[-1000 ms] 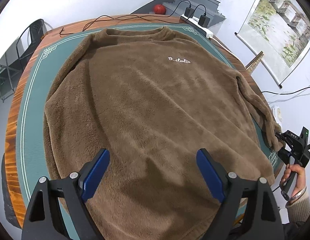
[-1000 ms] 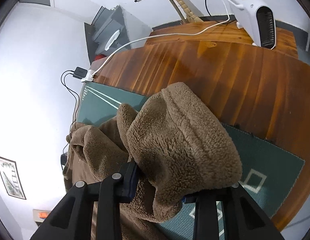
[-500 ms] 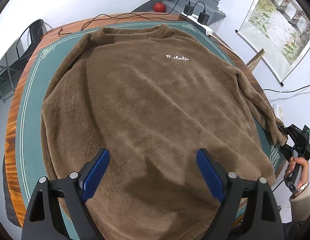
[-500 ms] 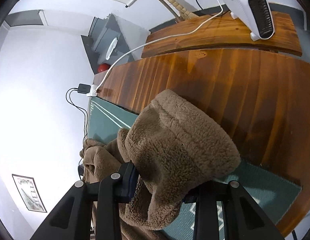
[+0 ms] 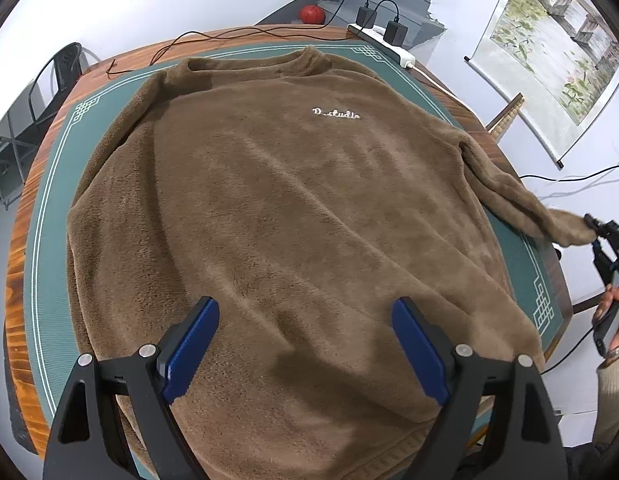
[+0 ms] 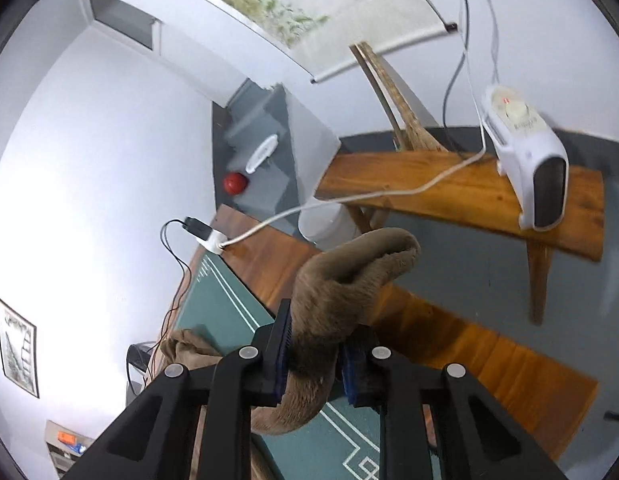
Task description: Fold clothes
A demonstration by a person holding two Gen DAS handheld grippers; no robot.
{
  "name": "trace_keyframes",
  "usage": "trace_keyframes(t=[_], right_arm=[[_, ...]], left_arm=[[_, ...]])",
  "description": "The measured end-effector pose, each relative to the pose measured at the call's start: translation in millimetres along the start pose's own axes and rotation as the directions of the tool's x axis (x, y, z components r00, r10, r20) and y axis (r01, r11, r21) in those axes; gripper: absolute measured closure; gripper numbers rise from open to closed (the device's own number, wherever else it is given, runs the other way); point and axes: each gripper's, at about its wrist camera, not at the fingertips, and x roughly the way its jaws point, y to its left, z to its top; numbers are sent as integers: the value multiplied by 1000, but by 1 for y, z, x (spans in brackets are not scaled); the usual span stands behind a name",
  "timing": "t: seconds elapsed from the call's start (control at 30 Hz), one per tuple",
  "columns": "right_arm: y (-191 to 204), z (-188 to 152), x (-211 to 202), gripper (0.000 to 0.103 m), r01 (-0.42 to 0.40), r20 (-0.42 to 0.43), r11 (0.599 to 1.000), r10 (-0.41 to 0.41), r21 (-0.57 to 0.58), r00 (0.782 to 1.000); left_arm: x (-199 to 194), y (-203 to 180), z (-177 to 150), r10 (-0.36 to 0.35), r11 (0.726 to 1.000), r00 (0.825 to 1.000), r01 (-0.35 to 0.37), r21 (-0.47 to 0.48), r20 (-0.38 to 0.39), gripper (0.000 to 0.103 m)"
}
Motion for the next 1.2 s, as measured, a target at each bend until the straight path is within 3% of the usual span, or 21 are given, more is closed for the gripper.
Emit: trace_keyframes(t=[0.23, 0.3, 0.33, 0.37, 0.5, 0.67, 0.77, 0.93, 1.03, 1.2], right_arm=[[14, -22, 24, 78, -9, -114, 998, 1, -69, 993], [18, -28, 31, 61, -13, -146, 996, 0, -89, 989], [19, -32, 34, 40, 1, -153, 994, -18, -112, 988], [22, -37, 34, 27, 5, -156, 990, -27, -139, 987], [38, -52, 39, 26, 9, -182, 965, -59, -263, 982], [68, -81, 43, 26, -74, -257, 917, -31, -391, 966], [94, -111, 45, 25, -174, -340, 862, 2, -475, 940], [137, -172, 52, 24, -349, -482, 747, 44, -566, 875], [158, -205, 53, 24, -439, -561, 690, 58, -575, 826], [182, -245, 44, 24, -530, -629, 614, 69, -585, 774]], left_arm=[[-2, 11, -3, 24, 999, 1000, -24, -35, 0, 12], [-6, 19, -6, 38, 998, 999, -38, -57, 5, 12], [-7, 23, -7, 46, 997, 999, -45, -68, 7, 12], [-10, 28, -9, 57, 995, 998, -56, -81, 10, 12], [-21, 55, -27, 117, 981, 993, -114, -155, 12, 12], [-41, 99, -65, 223, 934, 975, -214, -288, 2, 12], [-56, 128, -97, 280, 880, 960, -259, -399, -6, 12], [-74, 160, -145, 275, 808, 961, -220, -546, 19, 12], [-73, 169, -161, 283, 803, 959, -217, -555, 35, 12], [-52, 175, -166, 249, 840, 967, -193, -507, 45, 13]])
